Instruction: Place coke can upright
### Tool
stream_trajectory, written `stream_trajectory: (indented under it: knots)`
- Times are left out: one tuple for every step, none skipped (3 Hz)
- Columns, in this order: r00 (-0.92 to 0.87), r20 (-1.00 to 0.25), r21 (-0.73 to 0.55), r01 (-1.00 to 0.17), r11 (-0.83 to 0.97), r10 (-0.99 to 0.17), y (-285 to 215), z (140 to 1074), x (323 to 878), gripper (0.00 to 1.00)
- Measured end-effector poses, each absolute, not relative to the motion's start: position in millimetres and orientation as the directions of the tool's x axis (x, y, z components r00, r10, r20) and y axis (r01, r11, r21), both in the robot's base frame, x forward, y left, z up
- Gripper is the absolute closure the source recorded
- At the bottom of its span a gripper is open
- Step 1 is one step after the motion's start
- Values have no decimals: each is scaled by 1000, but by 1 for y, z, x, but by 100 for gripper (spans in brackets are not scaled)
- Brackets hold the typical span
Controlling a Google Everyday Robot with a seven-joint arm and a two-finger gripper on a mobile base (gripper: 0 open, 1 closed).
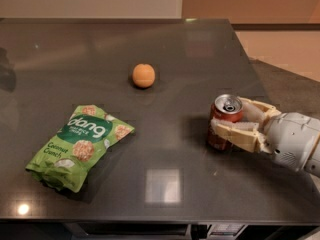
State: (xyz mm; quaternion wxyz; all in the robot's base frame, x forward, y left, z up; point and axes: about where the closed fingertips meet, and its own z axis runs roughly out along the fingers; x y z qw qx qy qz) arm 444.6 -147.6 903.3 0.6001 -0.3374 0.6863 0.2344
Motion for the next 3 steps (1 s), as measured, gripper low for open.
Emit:
stream_trajectory:
  knots:
    - [-48, -981, -88, -747, 659, -186, -145, 905, 444, 13]
    - [-44, -981, -92, -749, 656, -188, -143, 907, 444, 0]
    - [-44, -981, -92, -749, 656, -189, -142, 907, 444, 0]
